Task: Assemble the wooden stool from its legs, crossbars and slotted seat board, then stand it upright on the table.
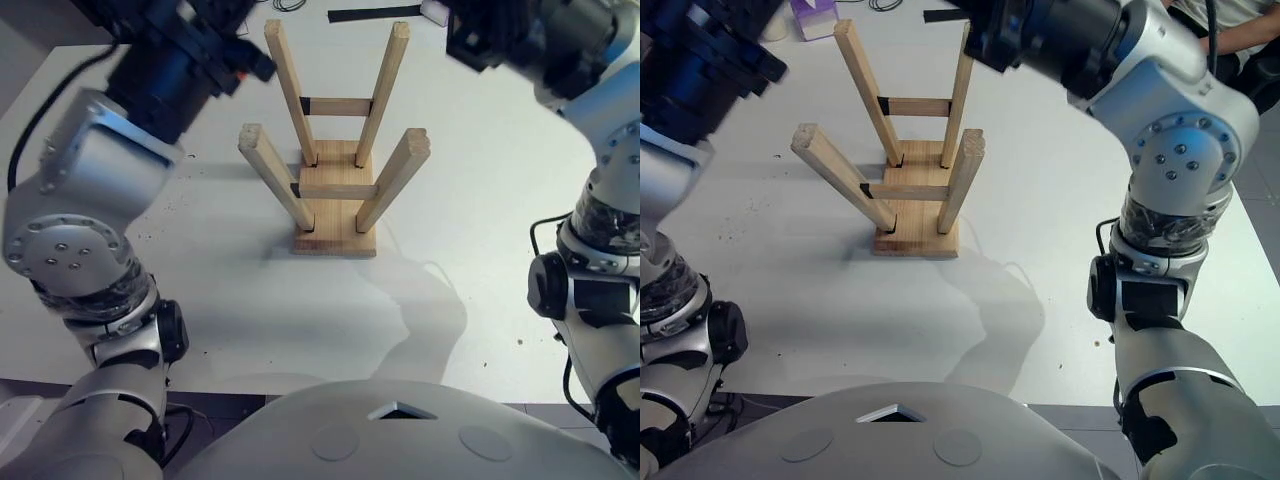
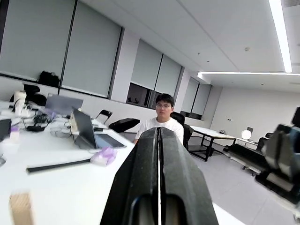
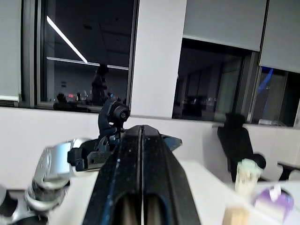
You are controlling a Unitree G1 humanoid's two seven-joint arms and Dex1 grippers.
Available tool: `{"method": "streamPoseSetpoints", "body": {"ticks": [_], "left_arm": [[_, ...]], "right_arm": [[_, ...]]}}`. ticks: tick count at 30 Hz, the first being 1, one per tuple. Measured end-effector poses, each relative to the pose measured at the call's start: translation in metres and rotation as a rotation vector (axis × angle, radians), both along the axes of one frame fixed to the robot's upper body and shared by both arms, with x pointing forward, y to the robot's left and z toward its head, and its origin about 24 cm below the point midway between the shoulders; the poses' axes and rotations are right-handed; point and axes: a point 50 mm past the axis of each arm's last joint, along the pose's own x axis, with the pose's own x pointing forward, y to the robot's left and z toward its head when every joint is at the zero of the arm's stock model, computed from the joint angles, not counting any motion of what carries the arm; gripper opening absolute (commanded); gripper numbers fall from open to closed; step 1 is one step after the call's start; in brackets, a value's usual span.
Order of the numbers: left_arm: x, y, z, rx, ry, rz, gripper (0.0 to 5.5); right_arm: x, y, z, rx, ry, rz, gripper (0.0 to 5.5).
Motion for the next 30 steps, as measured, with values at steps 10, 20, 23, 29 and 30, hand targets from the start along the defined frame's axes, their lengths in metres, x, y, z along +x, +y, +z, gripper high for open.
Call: {"method": "streamPoseSetpoints", "body": {"ticks": [10, 20, 23, 29, 30], "left_arm": [[0.003, 0.004, -0.037, 0.008, 0.069, 0.028, 0.01], [-0.013, 0.073, 0.027, -0.213, -0.289, 0.195, 0.01], [-0.007, 0.106, -0.054, -0.053, 0.009, 0.349, 0.01], [-0.087, 0.079, -0.188, 0.107, 0.493, 0.183, 0.01], [-0.095, 0.069, -0.198, 0.113, 0.534, 0.128, 0.01]], "right_arm": [[-0.001, 0.004, -0.056, -0.145, 0.038, -0.036, 0.0], [0.029, -0.057, -0.001, 0.134, 0.069, -0.326, 0.0], [0.035, -0.051, -0.078, -0.19, 0.168, -0.343, 0.0], [0.033, -0.018, -0.161, -0.412, 0.275, -0.131, 0.0], [0.032, -0.016, -0.169, -0.425, 0.298, -0.104, 0.0]]}}
